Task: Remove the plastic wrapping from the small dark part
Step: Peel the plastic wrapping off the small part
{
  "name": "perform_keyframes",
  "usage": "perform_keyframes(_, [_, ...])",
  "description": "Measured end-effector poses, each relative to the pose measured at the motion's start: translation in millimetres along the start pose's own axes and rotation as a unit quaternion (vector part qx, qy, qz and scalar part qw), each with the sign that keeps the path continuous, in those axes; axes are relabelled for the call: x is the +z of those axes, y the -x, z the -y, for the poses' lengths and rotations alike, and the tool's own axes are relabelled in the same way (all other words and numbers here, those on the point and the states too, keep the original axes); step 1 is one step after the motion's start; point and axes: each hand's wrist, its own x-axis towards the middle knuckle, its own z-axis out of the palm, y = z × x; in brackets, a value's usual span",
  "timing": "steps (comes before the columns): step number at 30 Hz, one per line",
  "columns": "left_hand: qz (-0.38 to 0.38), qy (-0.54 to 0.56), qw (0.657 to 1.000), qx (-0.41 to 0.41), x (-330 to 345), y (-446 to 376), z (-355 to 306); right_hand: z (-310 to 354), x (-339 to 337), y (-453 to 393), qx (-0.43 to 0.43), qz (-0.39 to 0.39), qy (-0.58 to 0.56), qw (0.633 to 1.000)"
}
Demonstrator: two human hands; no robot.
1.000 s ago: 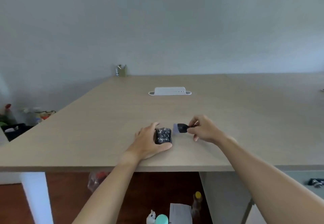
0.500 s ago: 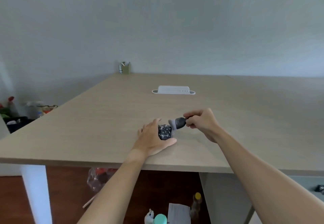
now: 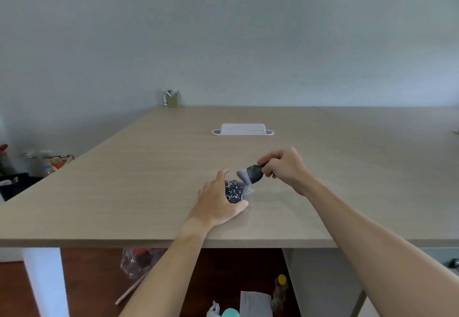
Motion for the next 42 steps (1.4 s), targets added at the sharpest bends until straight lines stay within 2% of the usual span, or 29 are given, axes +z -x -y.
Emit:
perform_keyframes(2, [-0.001,0.002,1.0,0.001,0,-1,0,4,4,1,0.002,0.029,-0.038,0.999])
perform_keyframes(5, [0.003,0.003,1.0,-0.011,1,0,0,3,12,1,0.001,0.067,0.008,0.998])
perform_keyframes(9, [0.007,0.0,1.0,-0.02,1,1,-1,-2,8,-1,0.004,0.007,0.068,0.998])
perform_keyframes(12, [0.008,-0.011,1.0,-0.018,1,2,-1,-2,4,-2,0.011,-0.032,0.034,0.999])
perform_keyframes(15, [0.008,-0.021,1.0,-0.012,1,2,-1,-3,9,1,0.029,0.005,-0.018,0.999])
perform_keyframes(17, [0.002,-0.027,1.0,-0.002,2,2,-1,-6,12,2,0.029,0.025,0.009,0.999])
perform_keyframes(21, [-0.012,-0.04,0.999,0.007,3,3,-2,-10,9,1,0.021,-0.03,0.066,0.997])
perform_keyframes(24, [-0.015,-0.048,0.999,-0.001,1,4,-4,-8,5,2,0.034,-0.043,0.021,0.998])
perform_keyframes(27, [-0.027,-0.04,0.999,-0.015,2,4,-5,-5,6,4,0.044,0.0,-0.025,0.999])
perform_keyframes(30, [-0.033,-0.042,0.998,-0.027,4,4,-4,-9,9,6,0.043,0.03,0.003,0.999])
perform_keyframes(34, [-0.029,-0.033,0.999,-0.03,4,6,-5,-10,6,6,0.018,-0.024,0.07,0.997])
perform_keyframes(37, [-0.032,-0.023,0.999,-0.035,4,6,-4,-5,4,5,0.019,-0.05,0.015,0.998])
perform_keyframes(40, [-0.034,-0.012,0.999,-0.039,3,5,-3,0,7,7,0.026,-0.002,-0.025,0.999])
perform_keyframes(42, [-0.036,-0.006,0.998,-0.043,3,4,-4,-1,10,8,0.025,0.027,-0.001,0.999])
